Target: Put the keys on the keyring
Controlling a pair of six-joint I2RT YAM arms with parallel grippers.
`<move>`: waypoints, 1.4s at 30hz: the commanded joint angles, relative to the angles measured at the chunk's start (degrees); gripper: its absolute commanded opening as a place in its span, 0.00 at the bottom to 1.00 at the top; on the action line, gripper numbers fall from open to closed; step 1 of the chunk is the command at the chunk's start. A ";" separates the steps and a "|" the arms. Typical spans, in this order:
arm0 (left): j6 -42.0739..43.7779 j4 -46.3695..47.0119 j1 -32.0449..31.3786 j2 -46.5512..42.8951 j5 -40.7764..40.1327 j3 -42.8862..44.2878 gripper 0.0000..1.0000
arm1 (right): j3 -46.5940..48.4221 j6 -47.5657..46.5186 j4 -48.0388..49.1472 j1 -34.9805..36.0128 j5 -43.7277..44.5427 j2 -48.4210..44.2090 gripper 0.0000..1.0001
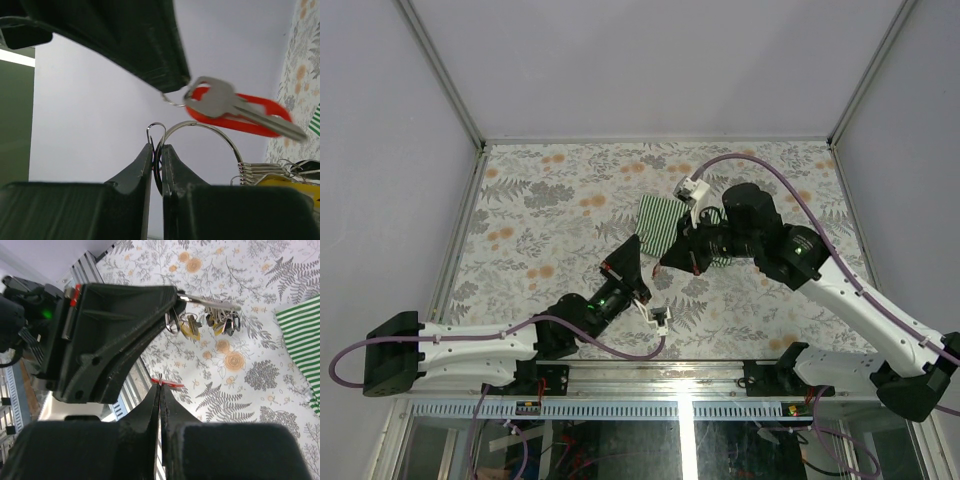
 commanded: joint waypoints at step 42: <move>3.49 -2.15 0.44 0.22 -5.65 0.38 0.00 | 4.87 18.87 10.59 0.36 7.53 7.15 0.00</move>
